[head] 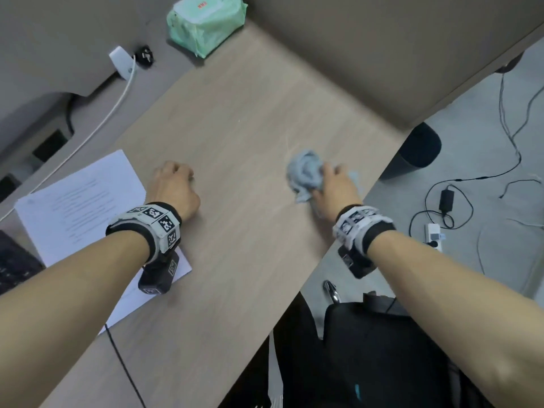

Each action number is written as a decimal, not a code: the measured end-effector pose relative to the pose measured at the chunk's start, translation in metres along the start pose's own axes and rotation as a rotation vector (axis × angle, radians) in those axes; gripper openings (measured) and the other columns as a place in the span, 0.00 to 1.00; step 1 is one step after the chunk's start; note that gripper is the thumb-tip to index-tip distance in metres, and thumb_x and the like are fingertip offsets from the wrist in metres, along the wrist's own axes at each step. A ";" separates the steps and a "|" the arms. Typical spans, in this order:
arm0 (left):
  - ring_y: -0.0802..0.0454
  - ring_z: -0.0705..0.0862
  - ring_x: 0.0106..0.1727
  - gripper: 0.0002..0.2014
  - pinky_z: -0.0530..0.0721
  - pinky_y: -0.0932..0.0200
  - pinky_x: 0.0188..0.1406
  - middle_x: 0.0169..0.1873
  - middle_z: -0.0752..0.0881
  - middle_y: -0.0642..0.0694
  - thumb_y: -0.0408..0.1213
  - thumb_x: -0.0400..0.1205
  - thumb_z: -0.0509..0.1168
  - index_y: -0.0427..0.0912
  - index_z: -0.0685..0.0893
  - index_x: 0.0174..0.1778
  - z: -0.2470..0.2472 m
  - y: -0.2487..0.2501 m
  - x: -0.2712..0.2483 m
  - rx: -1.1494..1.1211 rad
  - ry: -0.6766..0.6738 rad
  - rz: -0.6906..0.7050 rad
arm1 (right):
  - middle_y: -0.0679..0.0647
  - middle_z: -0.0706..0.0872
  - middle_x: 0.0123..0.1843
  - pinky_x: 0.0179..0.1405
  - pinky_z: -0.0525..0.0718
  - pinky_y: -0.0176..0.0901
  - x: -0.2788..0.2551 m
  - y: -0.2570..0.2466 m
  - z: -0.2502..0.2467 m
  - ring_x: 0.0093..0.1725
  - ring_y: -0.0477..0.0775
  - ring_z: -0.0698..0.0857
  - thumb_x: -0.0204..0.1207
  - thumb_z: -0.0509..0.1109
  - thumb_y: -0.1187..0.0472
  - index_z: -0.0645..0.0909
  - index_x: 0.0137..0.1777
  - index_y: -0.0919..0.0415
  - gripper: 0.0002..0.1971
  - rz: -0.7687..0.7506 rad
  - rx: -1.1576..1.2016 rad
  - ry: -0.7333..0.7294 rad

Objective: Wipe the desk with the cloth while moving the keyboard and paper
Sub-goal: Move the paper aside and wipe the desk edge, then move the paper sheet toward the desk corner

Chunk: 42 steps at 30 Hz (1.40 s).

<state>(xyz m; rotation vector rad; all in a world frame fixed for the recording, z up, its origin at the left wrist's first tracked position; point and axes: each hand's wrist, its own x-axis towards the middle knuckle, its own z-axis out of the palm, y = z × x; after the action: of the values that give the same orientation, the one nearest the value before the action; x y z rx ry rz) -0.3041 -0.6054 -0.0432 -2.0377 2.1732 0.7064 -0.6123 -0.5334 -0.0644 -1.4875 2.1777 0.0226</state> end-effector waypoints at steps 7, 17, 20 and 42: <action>0.35 0.69 0.71 0.17 0.74 0.42 0.68 0.67 0.75 0.37 0.29 0.78 0.58 0.40 0.80 0.62 0.003 -0.024 -0.024 -0.117 0.092 -0.106 | 0.62 0.70 0.64 0.40 0.82 0.51 -0.045 -0.073 0.026 0.48 0.66 0.85 0.79 0.69 0.57 0.64 0.69 0.61 0.23 -0.173 -0.077 -0.115; 0.32 0.82 0.59 0.13 0.80 0.44 0.62 0.62 0.81 0.34 0.39 0.80 0.62 0.39 0.80 0.59 -0.045 -0.137 -0.079 -0.252 0.147 -0.529 | 0.58 0.77 0.63 0.50 0.81 0.53 -0.079 -0.185 0.019 0.54 0.64 0.85 0.75 0.65 0.32 0.71 0.70 0.55 0.33 -0.533 -0.268 -0.224; 0.32 0.86 0.45 0.10 0.85 0.46 0.50 0.45 0.87 0.30 0.39 0.78 0.62 0.35 0.82 0.40 -0.060 -0.174 -0.111 -0.274 0.136 -0.668 | 0.59 0.80 0.63 0.51 0.81 0.51 -0.073 -0.217 0.011 0.56 0.64 0.84 0.80 0.64 0.39 0.75 0.67 0.58 0.26 -0.522 -0.095 -0.215; 0.45 0.86 0.36 0.10 0.86 0.51 0.44 0.45 0.89 0.35 0.40 0.81 0.66 0.35 0.83 0.42 -0.030 -0.207 -0.161 -1.053 -0.001 -0.816 | 0.64 0.86 0.38 0.28 0.92 0.53 -0.069 -0.315 0.076 0.32 0.62 0.89 0.79 0.68 0.68 0.78 0.53 0.70 0.07 -0.027 0.334 -0.518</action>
<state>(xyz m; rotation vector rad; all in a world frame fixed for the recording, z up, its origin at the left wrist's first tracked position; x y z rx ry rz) -0.0799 -0.4696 -0.0146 -2.9465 0.7027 1.8637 -0.2872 -0.5790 -0.0214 -1.1637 1.6519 0.0302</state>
